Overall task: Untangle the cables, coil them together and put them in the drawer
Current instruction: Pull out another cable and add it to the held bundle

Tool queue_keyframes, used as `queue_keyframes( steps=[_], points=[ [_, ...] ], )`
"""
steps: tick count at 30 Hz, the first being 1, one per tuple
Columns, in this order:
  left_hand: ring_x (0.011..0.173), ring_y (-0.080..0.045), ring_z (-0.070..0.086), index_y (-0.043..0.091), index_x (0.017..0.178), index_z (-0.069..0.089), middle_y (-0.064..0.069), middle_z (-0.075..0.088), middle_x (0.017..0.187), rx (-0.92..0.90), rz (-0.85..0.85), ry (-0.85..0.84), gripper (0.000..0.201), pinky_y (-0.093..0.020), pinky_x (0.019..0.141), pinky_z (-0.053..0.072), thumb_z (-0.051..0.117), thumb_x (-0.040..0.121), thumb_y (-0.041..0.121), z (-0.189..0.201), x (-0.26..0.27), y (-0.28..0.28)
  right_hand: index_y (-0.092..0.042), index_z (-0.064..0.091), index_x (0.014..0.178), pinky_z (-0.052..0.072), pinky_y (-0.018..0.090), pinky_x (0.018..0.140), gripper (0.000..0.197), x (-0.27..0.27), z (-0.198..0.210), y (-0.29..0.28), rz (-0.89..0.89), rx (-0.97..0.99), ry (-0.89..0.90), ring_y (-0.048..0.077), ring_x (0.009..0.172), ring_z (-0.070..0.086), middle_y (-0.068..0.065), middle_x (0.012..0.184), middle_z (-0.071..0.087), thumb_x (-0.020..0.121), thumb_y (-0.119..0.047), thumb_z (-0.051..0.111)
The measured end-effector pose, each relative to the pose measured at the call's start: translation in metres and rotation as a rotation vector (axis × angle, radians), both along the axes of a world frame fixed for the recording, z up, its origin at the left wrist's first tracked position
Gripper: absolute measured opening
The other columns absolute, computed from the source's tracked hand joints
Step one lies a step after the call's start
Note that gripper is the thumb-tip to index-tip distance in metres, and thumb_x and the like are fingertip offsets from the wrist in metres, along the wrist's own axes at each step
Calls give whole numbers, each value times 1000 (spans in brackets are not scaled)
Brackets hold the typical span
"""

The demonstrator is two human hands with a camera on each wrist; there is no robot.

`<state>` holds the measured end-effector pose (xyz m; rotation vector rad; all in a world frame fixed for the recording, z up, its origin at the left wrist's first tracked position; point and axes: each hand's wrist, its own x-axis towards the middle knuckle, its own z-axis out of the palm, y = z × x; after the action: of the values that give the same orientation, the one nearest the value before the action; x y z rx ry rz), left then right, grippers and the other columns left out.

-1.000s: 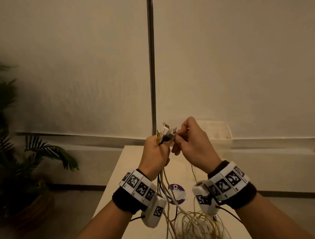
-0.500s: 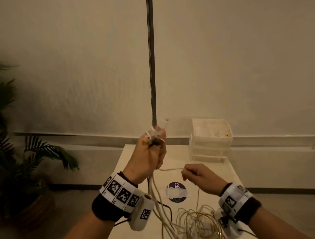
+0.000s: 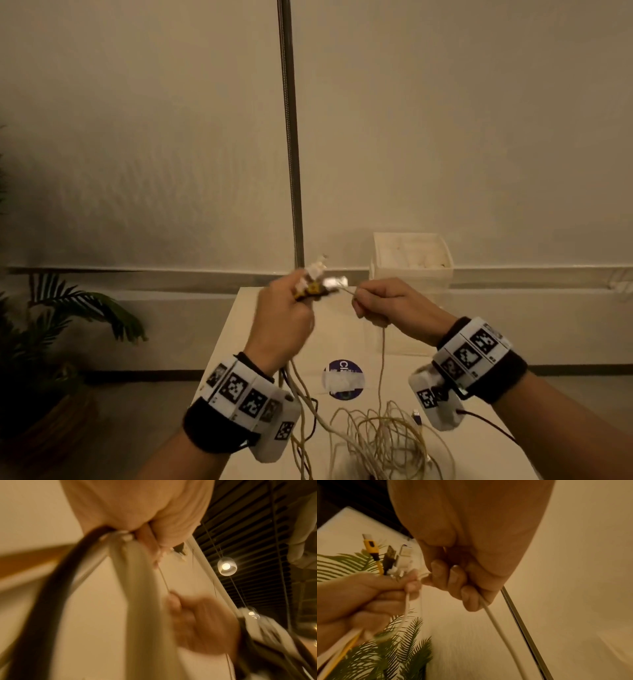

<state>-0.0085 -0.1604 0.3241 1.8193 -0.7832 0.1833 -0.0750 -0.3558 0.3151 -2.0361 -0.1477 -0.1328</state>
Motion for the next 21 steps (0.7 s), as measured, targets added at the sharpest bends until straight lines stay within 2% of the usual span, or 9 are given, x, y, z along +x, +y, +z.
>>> queue_keyframes(
  steps=[4, 6, 7, 10, 12, 14, 16, 19, 21],
  points=[
    [58, -18, 48, 27, 76, 68, 12, 56, 60, -244, 172, 155, 38, -31, 54, 40, 47, 96, 2, 12, 29, 24, -12, 58, 74, 34, 23, 56, 32, -16, -64, -19, -69, 74, 128, 10, 53, 39, -4, 58, 45, 97, -28, 43],
    [68, -22, 58, 25, 93, 69, 6, 62, 73, -120, 223, 50, 30, -29, 59, 46, 49, 96, 2, 13, 33, 30, -11, 56, 72, 31, 27, 58, 33, -19, -86, -25, -145, 13, 179, 9, 52, 37, -6, 56, 43, 101, -20, 42],
    [74, -13, 61, 27, 105, 67, 8, 64, 80, -48, 224, -14, 33, -19, 60, 46, 51, 95, 0, 13, 28, 30, -11, 55, 71, 30, 27, 59, 34, -19, -88, -26, -180, -9, 188, 8, 52, 35, -8, 54, 41, 101, -17, 41],
    [78, 11, 60, 29, 130, 58, 18, 65, 89, 137, 33, -158, 52, -2, 63, 42, 55, 90, -4, 8, 7, 14, -15, 55, 69, 32, 28, 60, 34, -10, -66, -19, -209, -98, 118, 8, 54, 36, -6, 58, 43, 101, -16, 43],
    [82, 5, 63, 29, 135, 54, 11, 70, 97, 302, -116, -183, 58, -6, 69, 44, 56, 87, -2, 0, -6, -5, -14, 61, 75, 38, 32, 62, 30, -2, -41, -9, -144, -149, 40, 12, 58, 44, -2, 65, 53, 100, -18, 46],
    [91, -9, 64, 29, 130, 57, 5, 72, 103, 358, -177, -157, 54, -21, 79, 48, 53, 85, -1, -7, -13, -19, -10, 69, 86, 48, 38, 70, 23, 5, -19, 1, -73, -151, -22, 23, 71, 60, 7, 80, 68, 97, -21, 51],
    [80, -9, 62, 29, 108, 64, 6, 71, 90, 303, -162, -99, 41, -18, 67, 45, 50, 85, -2, -12, -14, -24, -6, 71, 91, 50, 39, 73, 24, 6, -6, 4, -37, -109, -28, 31, 76, 61, 18, 85, 69, 95, -22, 53],
    [62, -9, 54, 33, 74, 56, 8, 60, 68, 252, -85, -94, 40, -12, 51, 37, 50, 85, -5, -8, -9, -22, -4, 69, 85, 39, 23, 59, 30, -4, -4, -1, 29, 12, -9, 15, 57, 45, 6, 61, 53, 100, -18, 47],
    [61, -14, 53, 25, 76, 59, 5, 59, 67, 160, 7, -80, 35, -19, 53, 39, 49, 88, -6, 3, -5, -15, -6, 66, 84, 38, 18, 57, 30, -10, -18, -8, 37, 86, -11, 11, 54, 43, -1, 58, 49, 99, -23, 46]
  ],
)
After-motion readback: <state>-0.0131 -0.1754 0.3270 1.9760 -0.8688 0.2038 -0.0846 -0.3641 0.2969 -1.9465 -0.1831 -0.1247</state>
